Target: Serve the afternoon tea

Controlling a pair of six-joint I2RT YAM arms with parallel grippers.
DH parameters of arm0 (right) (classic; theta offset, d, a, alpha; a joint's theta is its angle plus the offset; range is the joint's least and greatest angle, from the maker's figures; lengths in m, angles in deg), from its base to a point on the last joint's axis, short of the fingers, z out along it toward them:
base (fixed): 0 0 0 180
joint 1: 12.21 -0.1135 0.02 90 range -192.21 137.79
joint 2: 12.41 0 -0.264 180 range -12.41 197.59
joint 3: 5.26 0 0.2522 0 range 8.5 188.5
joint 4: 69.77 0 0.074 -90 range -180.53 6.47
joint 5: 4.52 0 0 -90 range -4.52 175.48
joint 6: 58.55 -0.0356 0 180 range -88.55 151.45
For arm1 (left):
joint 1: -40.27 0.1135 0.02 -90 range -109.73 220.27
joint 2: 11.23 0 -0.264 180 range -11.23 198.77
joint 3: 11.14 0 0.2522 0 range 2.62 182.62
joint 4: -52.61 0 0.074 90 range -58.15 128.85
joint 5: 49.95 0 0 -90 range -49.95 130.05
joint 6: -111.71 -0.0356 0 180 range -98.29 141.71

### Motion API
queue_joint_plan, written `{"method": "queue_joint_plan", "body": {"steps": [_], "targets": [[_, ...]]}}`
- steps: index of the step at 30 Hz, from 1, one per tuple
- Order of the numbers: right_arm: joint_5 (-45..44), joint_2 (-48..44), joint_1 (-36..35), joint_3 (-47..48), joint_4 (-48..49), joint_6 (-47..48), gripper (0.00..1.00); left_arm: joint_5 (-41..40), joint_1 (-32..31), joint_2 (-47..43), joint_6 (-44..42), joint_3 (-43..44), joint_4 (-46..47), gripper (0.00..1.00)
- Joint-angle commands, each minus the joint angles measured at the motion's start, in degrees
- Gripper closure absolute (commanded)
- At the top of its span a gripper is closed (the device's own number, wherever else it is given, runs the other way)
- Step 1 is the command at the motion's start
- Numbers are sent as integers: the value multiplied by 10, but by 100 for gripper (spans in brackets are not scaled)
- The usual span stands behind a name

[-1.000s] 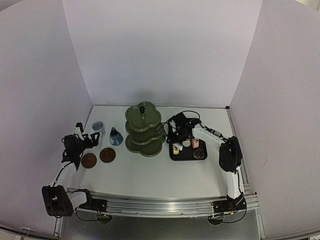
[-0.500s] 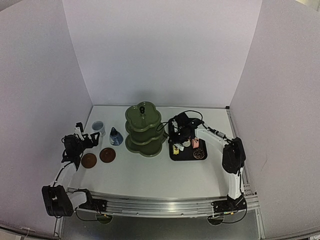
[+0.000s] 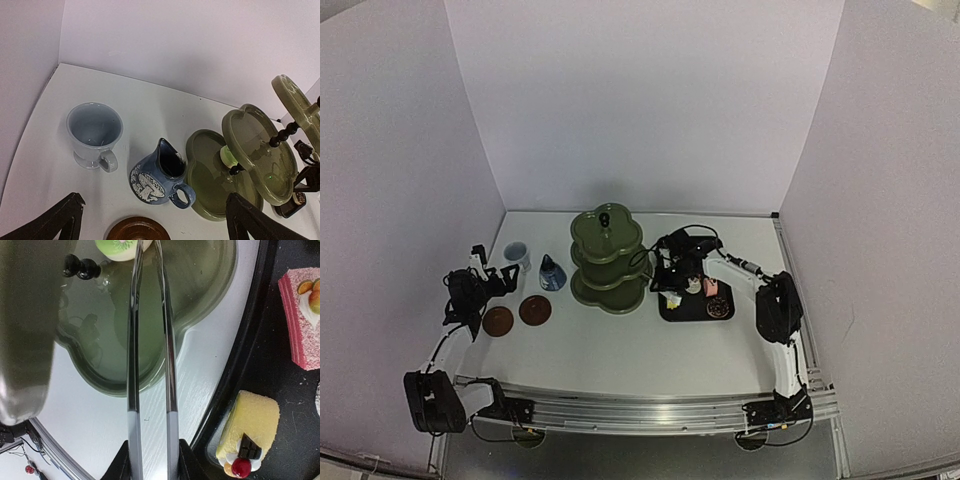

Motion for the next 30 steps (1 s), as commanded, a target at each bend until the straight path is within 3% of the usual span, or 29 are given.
{"method": "queue_joint_plan", "body": {"steps": [1, 23, 30], "targets": [[27, 16, -3, 32, 32, -17, 76, -6, -2, -6, -13, 4, 13, 0], [62, 43, -4, 24, 162, -94, 76, -7, -1, -4, -17, 4, 12, 0], [14, 10, -3, -8, 160, -100, 76, -7, -2, -5, -17, 3, 12, 0]]}}
